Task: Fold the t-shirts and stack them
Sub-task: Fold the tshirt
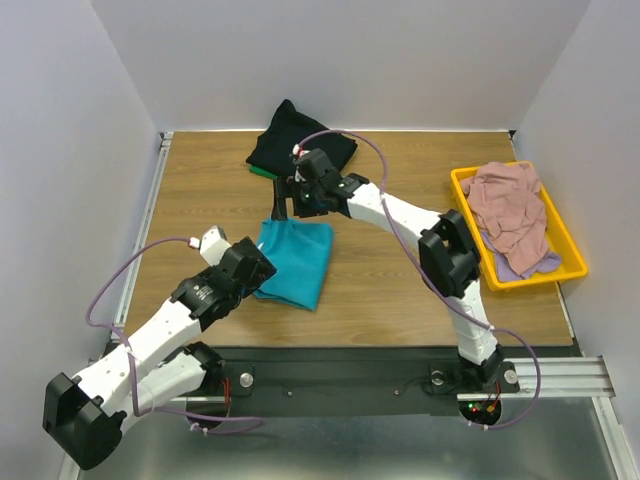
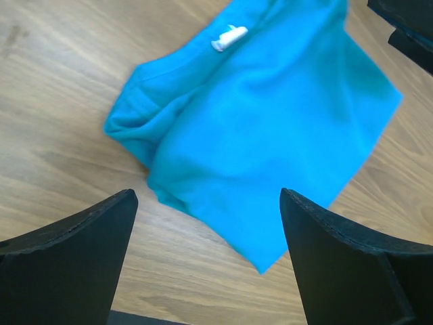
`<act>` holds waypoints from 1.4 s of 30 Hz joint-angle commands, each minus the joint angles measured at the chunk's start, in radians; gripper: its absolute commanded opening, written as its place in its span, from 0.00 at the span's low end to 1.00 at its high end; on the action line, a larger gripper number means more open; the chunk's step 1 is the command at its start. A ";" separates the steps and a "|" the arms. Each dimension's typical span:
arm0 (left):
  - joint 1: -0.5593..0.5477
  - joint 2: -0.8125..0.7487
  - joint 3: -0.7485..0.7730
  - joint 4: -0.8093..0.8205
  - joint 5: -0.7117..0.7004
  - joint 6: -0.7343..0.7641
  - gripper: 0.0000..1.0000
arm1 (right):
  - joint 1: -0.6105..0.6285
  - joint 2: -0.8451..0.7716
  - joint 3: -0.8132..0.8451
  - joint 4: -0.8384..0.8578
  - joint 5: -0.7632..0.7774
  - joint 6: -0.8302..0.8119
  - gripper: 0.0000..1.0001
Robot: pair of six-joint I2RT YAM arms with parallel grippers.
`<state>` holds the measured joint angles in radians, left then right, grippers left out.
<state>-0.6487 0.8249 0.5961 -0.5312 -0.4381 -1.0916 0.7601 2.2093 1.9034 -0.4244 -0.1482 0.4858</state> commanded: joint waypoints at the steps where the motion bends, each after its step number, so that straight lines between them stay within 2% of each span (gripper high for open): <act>1: 0.003 -0.009 0.031 0.129 0.129 0.146 0.98 | 0.001 -0.154 -0.107 0.084 -0.028 -0.019 1.00; 7: 0.001 0.066 -0.010 0.322 0.262 0.228 0.98 | 0.001 -0.224 -0.279 0.122 -0.077 0.007 1.00; 11: 0.003 0.149 -0.009 0.356 0.230 0.233 0.98 | 0.002 -0.178 -0.325 0.134 -0.074 0.034 1.00; 14: 0.027 0.262 0.007 0.298 0.156 0.190 0.98 | 0.001 -0.131 -0.331 0.136 -0.041 0.043 1.00; 19: 0.061 0.344 -0.050 0.391 0.203 0.199 0.98 | -0.001 -0.138 -0.421 0.144 0.024 0.102 1.00; 23: 0.070 0.394 -0.064 0.453 0.274 0.220 0.98 | 0.001 -0.236 -0.622 0.173 0.097 0.197 1.00; 28: 0.069 0.369 -0.050 0.527 0.315 0.340 0.98 | 0.015 -0.471 -1.028 0.294 0.131 0.401 1.00; 31: 0.066 0.326 -0.032 0.525 0.344 0.384 0.98 | 0.085 -0.617 -1.200 0.312 0.173 0.493 1.00; 34: 0.061 0.255 -0.033 0.527 0.395 0.421 0.98 | 0.194 -0.751 -1.253 0.311 0.162 0.510 1.00; 37: 0.060 0.165 -0.041 0.481 0.381 0.406 0.98 | 0.197 -0.835 -1.233 0.309 0.174 0.468 1.00; 42: 0.061 0.095 -0.032 0.338 0.208 0.319 0.98 | 0.196 -0.948 -1.161 0.291 0.266 0.367 1.00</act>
<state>-0.5835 0.9443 0.5407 -0.0860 -0.1165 -0.7288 0.9627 1.3342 0.6716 -0.1310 0.0216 0.9180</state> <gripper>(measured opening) 0.985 0.998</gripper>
